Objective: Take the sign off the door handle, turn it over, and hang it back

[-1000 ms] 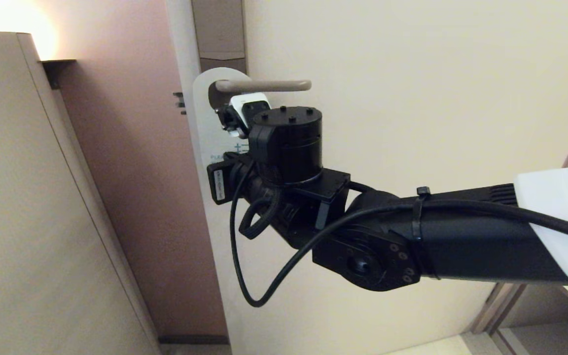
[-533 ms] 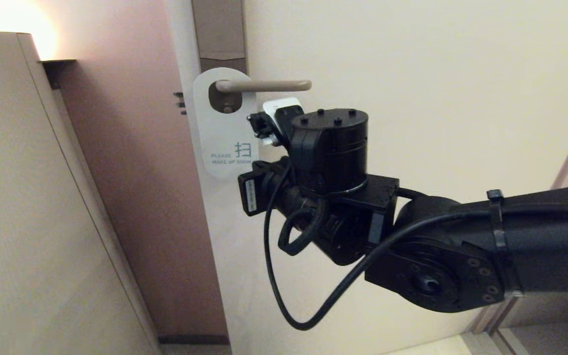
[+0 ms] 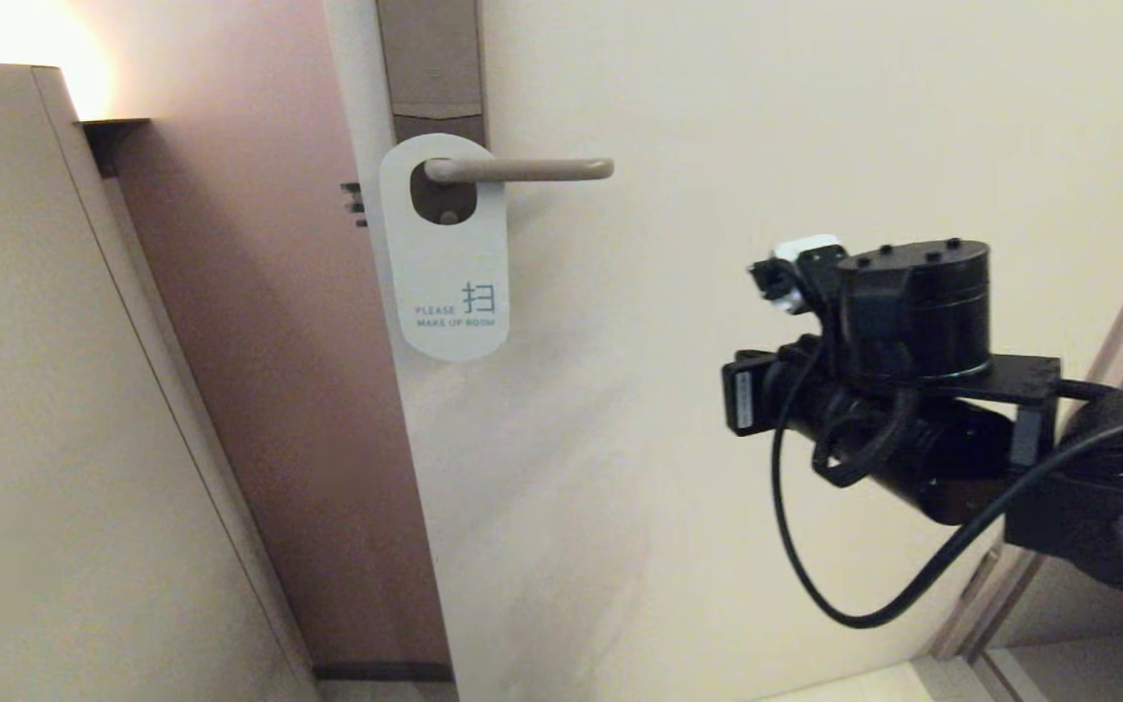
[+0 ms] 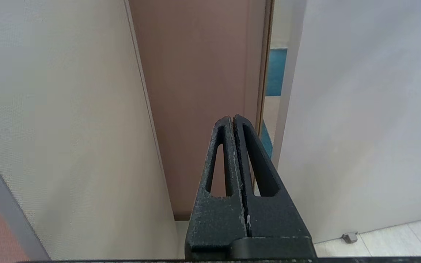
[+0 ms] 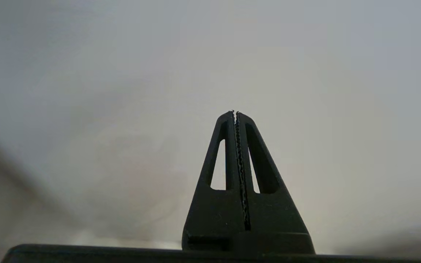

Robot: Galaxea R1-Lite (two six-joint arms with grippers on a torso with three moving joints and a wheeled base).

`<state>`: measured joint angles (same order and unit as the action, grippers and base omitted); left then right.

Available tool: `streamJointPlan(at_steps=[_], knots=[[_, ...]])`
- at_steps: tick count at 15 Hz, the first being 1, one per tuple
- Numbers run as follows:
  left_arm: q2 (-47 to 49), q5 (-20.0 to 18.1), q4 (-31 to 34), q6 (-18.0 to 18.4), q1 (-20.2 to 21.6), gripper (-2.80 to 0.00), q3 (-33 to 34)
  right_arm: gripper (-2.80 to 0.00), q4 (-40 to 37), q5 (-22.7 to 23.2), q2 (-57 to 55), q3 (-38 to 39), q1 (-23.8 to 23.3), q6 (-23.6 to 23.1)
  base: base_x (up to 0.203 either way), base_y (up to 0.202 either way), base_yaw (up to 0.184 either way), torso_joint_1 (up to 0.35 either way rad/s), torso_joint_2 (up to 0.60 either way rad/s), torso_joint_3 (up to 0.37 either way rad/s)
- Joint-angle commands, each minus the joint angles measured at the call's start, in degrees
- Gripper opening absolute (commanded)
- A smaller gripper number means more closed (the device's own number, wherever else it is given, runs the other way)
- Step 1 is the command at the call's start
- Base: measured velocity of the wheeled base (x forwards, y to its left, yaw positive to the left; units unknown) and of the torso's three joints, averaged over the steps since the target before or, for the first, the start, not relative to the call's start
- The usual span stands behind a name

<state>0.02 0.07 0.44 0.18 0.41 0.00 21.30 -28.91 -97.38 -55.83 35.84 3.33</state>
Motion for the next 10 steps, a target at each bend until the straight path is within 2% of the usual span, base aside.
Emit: streamJointPlan(at_steps=[1,3,7,10], knots=[[-0.02,0.01,0.0,-0.01,0.02,-2.8,0.0,-2.8,0.25,-0.25,6.25,5.07,-7.09,-0.77,0.0,0.0,0.0,0.0,0.0,0.0],[-0.02,0.01,0.0,-0.01,0.02,-2.8,0.0,-2.8,0.5,-0.26,11.49,11.21,-12.11,-1.72,0.0,0.0,0.0,0.0,0.0,0.0],[-0.02,0.01,0.0,-0.01,0.02,-2.8,0.0,-2.8,1.33,-0.19,24.55,25.93,-14.95,-2.11,0.0,0.0,0.0,0.0,0.0,0.0],[-0.02,0.01,0.0,-0.01,0.02,-2.8,0.0,-2.8,1.5,0.05,33.78,34.48,-19.65,-3.0,0.0,0.0,0.0,0.0,0.0,0.0]])
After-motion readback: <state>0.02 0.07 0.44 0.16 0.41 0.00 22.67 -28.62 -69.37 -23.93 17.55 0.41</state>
